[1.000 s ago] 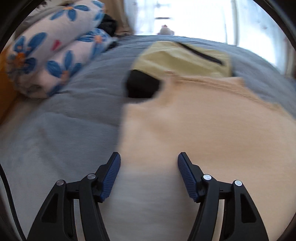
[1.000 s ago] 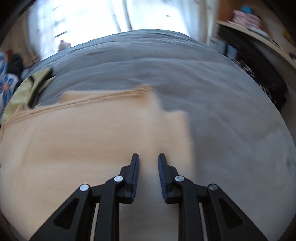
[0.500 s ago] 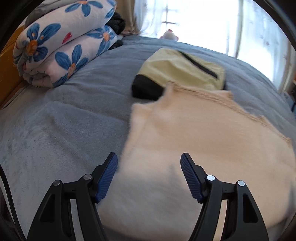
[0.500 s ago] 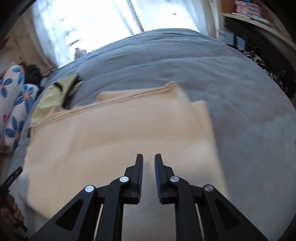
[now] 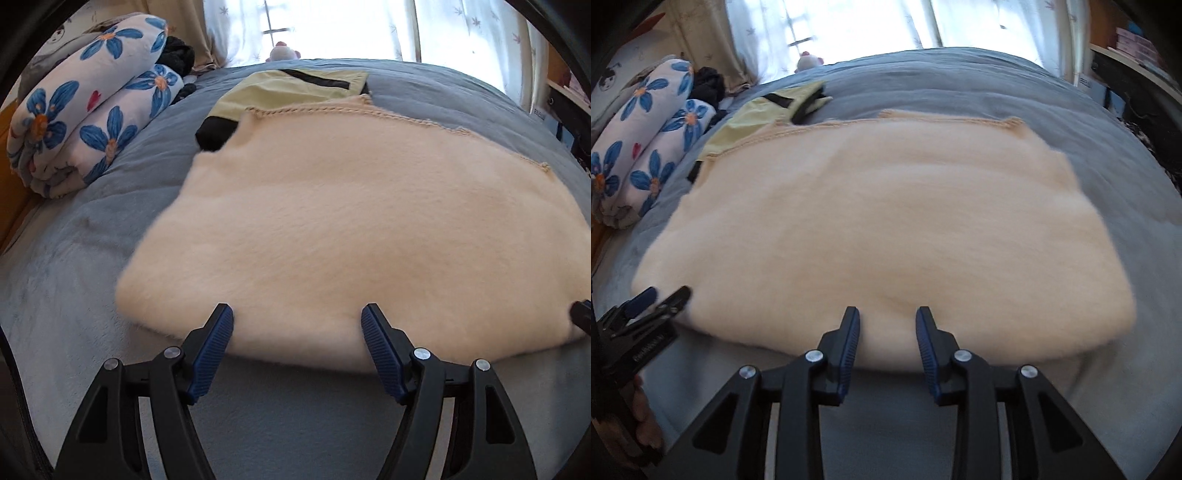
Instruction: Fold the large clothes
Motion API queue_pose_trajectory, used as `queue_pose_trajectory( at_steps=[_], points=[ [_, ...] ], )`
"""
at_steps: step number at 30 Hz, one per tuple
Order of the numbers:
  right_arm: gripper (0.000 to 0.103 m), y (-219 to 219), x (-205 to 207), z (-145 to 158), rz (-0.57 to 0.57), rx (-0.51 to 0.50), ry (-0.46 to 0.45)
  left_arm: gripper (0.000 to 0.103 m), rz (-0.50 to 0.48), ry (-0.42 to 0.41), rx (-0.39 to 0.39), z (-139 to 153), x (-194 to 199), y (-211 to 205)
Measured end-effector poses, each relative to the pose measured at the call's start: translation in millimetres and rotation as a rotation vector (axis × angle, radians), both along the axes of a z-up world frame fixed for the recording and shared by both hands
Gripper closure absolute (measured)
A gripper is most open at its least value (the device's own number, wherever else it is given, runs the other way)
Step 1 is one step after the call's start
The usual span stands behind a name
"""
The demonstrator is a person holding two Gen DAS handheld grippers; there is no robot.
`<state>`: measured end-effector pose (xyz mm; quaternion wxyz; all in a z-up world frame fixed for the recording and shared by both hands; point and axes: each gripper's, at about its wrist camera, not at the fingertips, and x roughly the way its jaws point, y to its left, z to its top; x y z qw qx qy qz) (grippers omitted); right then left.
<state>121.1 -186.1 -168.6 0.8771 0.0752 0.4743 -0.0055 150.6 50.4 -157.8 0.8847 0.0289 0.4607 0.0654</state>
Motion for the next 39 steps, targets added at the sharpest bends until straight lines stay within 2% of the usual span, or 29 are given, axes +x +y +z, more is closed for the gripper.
queue_pose_trajectory(
  at_steps=[6,9,10,12,18,25,39],
  points=[
    [0.072,-70.8,-21.9,-9.8,-0.172,0.017,0.024,0.023,0.069,0.02,-0.014,-2.9,-3.5,21.5],
    [0.071,-85.3,-27.1,-16.2,-0.232,0.049,0.046,0.021,0.093,0.031,-0.035,-4.0,-4.5,27.6],
    [0.065,-87.4,-27.4,-18.4,-0.246,0.049,0.055,0.021,0.096,0.033,-0.04,-3.9,-4.1,28.7],
    [0.064,-90.9,-27.8,-19.9,-0.256,0.063,0.057,0.021,0.098,0.036,-0.039,-3.7,-3.7,28.2],
    [0.064,-86.2,-28.2,-17.7,-0.267,0.049,0.055,0.021,0.1,0.038,-0.038,-3.6,-3.2,28.2],
    [0.064,-80.1,-30.3,-4.8,-0.279,0.062,0.045,0.021,0.126,0.078,-0.072,3.7,-0.3,31.7],
    [0.064,-44.1,-44.4,39.2,-0.211,0.087,-0.018,0.021,0.061,0.017,-0.116,65.4,-37.2,22.8]
  ],
)
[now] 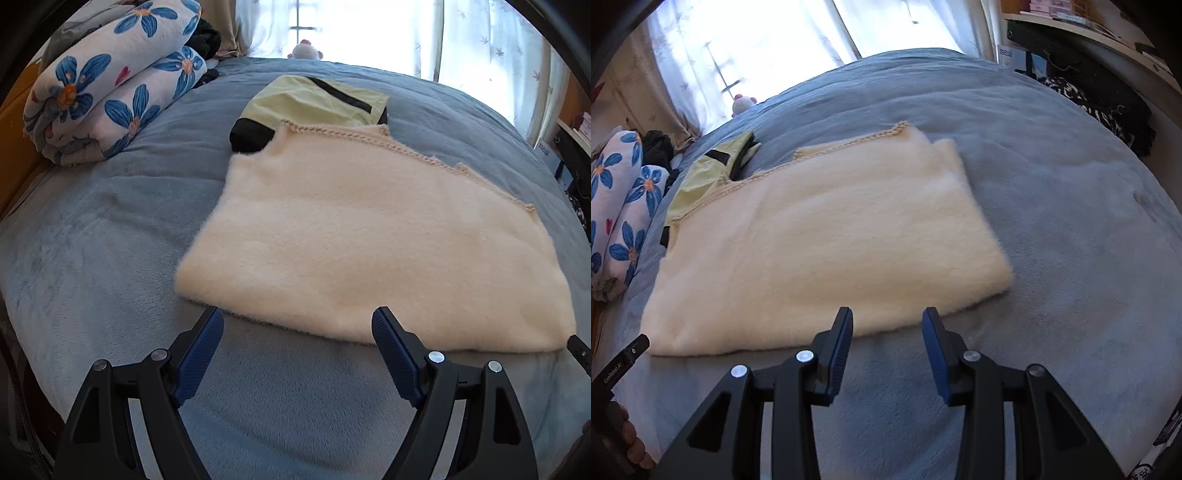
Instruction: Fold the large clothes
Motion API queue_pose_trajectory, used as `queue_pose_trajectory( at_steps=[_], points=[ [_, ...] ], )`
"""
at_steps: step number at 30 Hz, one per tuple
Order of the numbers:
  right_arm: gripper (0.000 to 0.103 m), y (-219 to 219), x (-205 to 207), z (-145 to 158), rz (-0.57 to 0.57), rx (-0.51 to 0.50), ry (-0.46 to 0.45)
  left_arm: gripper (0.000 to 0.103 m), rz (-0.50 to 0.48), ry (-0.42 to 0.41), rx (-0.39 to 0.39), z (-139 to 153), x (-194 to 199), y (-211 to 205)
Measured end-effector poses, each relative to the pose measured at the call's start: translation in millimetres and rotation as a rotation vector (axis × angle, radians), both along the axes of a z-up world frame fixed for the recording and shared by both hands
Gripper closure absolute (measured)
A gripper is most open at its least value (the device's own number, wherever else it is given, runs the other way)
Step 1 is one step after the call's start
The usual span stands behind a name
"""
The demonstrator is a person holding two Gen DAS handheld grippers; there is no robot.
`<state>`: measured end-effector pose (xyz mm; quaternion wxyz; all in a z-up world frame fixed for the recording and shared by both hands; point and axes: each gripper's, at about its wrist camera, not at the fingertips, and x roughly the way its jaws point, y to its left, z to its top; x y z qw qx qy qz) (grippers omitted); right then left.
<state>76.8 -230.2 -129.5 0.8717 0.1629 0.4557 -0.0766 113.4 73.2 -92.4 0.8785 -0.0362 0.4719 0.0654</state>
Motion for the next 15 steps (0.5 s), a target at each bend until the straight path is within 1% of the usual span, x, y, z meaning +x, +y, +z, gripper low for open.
queue_pose_trajectory(
  at_steps=[4,8,15],
  points=[
    [0.064,13.4,-8.1,7.8,0.035,0.006,-0.013,0.021,-0.02,-0.027,-0.007,18.0,-16.3,-2.0],
    [0.064,27.7,-16.1,15.5,0.068,-0.009,-0.025,0.021,-0.039,-0.052,-0.016,33.6,-33.9,-2.7],
    [0.064,45.2,-26.5,31.3,0.105,-0.011,-0.055,0.021,-0.062,-0.071,-0.028,48.7,-57.0,-2.9]
  ],
)
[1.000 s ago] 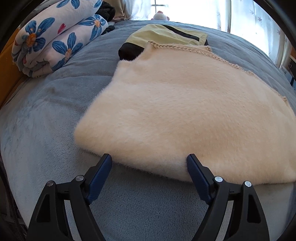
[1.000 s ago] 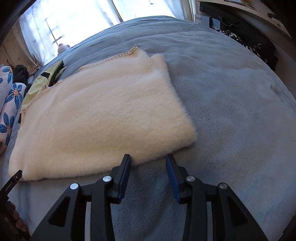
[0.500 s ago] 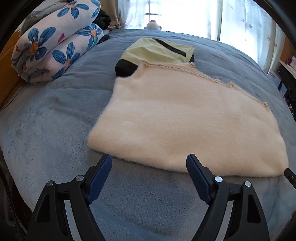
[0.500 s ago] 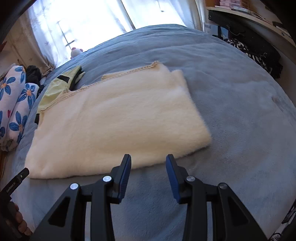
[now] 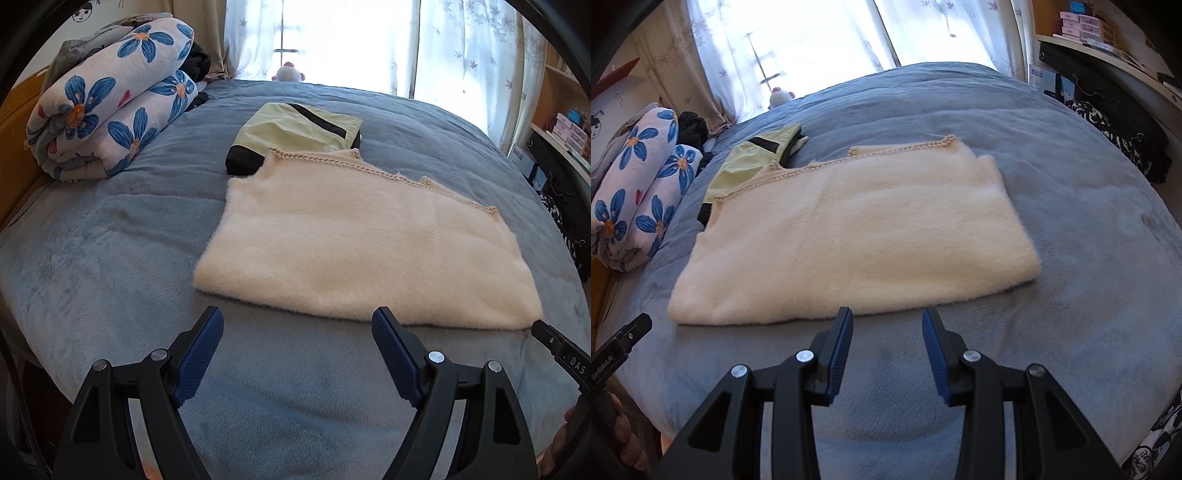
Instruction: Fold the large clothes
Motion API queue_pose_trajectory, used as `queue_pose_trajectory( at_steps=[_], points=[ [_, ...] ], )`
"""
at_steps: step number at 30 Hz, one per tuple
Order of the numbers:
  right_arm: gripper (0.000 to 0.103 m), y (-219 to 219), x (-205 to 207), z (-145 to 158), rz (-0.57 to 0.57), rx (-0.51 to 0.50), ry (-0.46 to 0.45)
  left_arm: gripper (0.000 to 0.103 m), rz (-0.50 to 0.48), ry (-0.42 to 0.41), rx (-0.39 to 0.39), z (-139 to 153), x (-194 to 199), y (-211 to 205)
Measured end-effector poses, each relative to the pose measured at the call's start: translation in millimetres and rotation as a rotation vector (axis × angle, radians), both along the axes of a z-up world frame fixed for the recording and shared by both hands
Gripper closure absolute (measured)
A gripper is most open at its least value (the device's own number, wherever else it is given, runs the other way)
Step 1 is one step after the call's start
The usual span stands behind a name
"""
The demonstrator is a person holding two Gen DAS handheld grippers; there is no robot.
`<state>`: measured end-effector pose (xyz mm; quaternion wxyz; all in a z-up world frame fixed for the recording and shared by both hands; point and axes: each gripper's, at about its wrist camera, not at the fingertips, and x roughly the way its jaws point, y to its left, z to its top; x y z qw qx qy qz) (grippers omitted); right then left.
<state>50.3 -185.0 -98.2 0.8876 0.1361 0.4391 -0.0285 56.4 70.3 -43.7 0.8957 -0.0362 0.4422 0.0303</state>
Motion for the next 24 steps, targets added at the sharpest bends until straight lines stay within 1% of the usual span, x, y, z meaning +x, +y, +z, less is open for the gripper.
queue_pose_trajectory(
  at_steps=[3,6,10,17,24],
  points=[
    [0.063,7.5,-3.5,4.2,0.011,-0.007,-0.01,0.021,-0.012,0.002,-0.01,2.4,-7.4,1.2],
    [0.056,12.5,-6.8,4.8,0.021,-0.004,-0.014,0.021,-0.029,0.007,-0.025,1.0,-12.4,2.3],
    [0.055,19.3,-9.4,2.9,0.029,-0.011,-0.012,0.021,-0.053,0.022,-0.071,-6.0,-15.4,4.4],
    [0.055,30.9,-6.1,-3.7,0.051,-0.014,-0.012,0.021,-0.058,0.075,-0.168,-25.3,-7.5,10.4],
    [0.055,40.5,6.1,-15.5,0.075,-0.004,-0.001,0.021,-0.047,0.129,-0.253,-55.4,11.5,13.7]
  ],
)
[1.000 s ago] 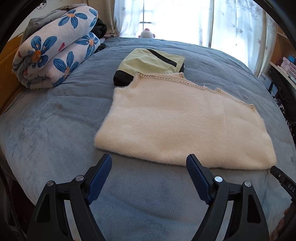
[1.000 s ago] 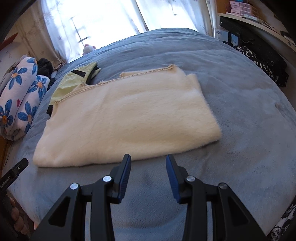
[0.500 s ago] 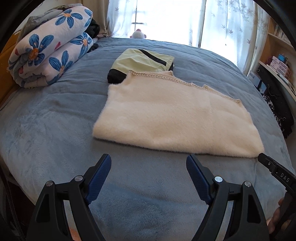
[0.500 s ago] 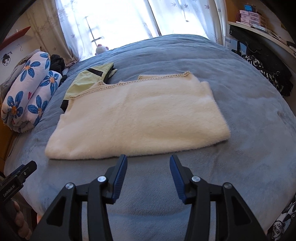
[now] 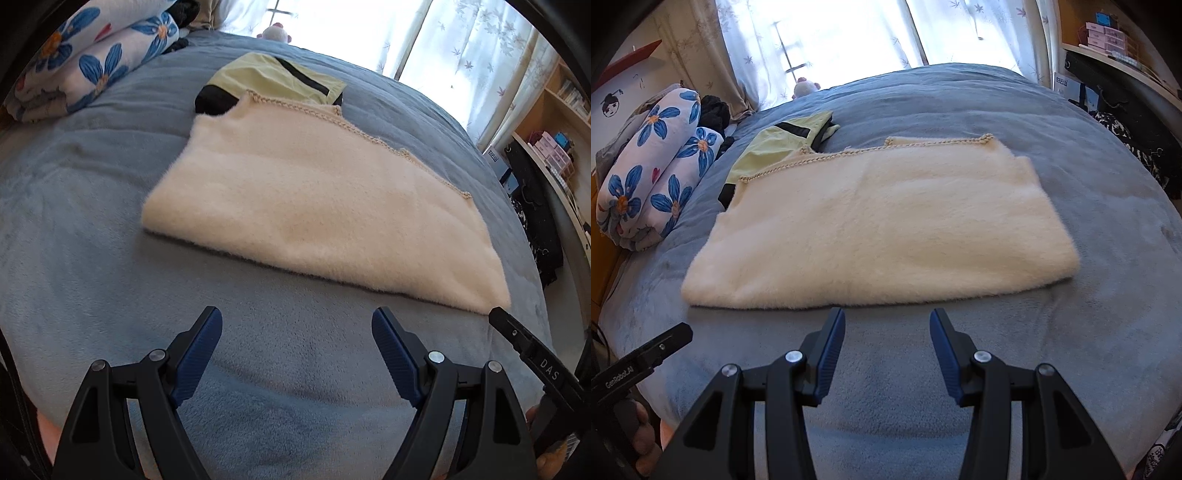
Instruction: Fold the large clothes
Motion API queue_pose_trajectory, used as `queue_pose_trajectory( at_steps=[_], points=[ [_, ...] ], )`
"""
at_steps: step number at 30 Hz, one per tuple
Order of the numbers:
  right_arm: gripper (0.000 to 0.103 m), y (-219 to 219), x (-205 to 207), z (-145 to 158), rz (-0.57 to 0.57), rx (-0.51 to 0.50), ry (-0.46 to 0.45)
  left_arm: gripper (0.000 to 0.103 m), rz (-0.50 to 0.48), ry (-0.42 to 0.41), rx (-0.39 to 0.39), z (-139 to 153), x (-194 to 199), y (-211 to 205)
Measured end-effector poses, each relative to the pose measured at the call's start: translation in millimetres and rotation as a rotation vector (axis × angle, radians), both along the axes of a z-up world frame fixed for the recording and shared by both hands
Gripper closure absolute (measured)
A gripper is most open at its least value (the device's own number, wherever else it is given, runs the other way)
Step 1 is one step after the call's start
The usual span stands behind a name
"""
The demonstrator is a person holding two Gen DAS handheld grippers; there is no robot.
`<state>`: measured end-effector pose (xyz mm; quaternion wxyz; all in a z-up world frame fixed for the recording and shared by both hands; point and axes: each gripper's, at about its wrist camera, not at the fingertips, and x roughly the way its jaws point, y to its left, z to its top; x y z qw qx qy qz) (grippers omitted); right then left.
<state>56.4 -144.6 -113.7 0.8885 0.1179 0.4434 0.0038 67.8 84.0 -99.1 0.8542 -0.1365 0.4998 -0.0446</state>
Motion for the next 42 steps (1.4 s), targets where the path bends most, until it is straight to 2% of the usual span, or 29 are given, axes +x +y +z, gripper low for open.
queue_pose_trajectory(
  at_steps=[7,10,19,22,23,24,26,28,34,37,42],
  points=[
    [0.055,4.3,20.1,-13.7,0.011,-0.005,0.012,0.021,0.048,0.066,-0.13,-47.0,34.2,13.9],
    [0.055,4.8,31.3,-19.4,0.009,0.003,0.014,0.021,0.081,0.062,-0.183,-67.0,51.8,23.4],
    [0.055,14.4,75.3,-35.2,0.028,0.004,0.025,0.021,0.199,-0.033,-0.215,-91.5,110.0,48.4],
    [0.055,19.8,88.5,-38.7,0.037,-0.006,0.021,0.021,0.244,-0.068,-0.194,-91.4,132.6,55.8],
    [0.055,21.7,93.2,-39.9,0.039,-0.012,0.02,0.026,0.26,-0.085,-0.194,-91.2,138.8,57.6],
    [0.055,23.0,96.4,-40.4,0.038,-0.02,0.016,0.033,0.281,-0.106,-0.191,-90.3,142.9,60.1],
    [0.055,25.9,104.3,-41.1,0.032,-0.051,0.005,0.068,0.321,-0.153,-0.165,-87.4,144.8,63.7],
    [0.055,30.1,110.7,-39.3,0.036,-0.089,-0.018,0.08,0.334,-0.201,-0.159,-83.2,139.6,64.2],
    [0.057,49.5,135.1,-38.2,0.103,-0.184,-0.073,0.085,0.326,-0.314,-0.107,-58.4,123.8,56.2],
    [0.059,59.3,148.5,-53.1,0.158,-0.195,-0.034,0.085,0.294,-0.4,-0.044,-32.6,107.8,36.6],
    [0.058,47.7,152.4,-58.6,0.168,-0.117,-0.008,0.085,0.176,-0.523,0.049,20.3,90.3,-8.1]
  ],
)
